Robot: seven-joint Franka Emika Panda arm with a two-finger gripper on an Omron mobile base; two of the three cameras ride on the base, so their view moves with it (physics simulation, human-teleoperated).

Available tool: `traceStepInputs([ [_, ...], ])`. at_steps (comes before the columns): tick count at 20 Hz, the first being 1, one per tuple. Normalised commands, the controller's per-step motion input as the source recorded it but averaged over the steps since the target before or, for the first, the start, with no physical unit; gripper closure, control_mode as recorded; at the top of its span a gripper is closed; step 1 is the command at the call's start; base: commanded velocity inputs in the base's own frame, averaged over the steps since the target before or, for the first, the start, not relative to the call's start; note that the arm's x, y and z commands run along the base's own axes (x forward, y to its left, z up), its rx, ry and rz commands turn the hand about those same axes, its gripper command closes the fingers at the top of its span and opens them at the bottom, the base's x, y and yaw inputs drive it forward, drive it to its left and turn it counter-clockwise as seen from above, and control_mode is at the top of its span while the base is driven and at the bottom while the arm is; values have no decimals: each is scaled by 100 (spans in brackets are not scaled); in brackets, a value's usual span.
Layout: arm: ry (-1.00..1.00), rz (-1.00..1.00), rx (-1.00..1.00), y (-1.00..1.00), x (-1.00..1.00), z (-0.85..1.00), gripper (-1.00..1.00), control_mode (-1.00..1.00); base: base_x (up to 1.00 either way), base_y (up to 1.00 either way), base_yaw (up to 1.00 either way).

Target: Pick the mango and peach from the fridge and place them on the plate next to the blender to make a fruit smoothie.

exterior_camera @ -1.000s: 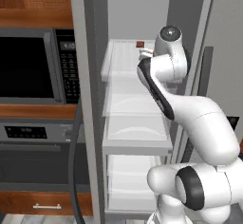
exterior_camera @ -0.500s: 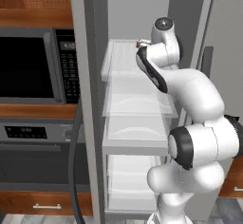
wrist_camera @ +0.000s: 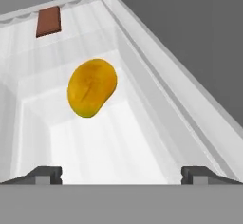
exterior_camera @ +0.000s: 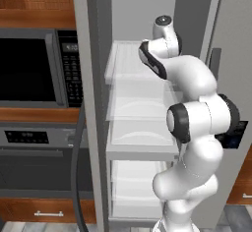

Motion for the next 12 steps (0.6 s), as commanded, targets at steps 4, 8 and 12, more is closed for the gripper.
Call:
traceStepInputs([
  [4,11,-3,0,-9,77,-14,-100,-100,0,0,0],
  [8,9,-4,0,-24,65,-26,-100,-100,0,0,0],
  [12,1,-1,1,-17,69,-11,-100,-100,0,0,0],
])
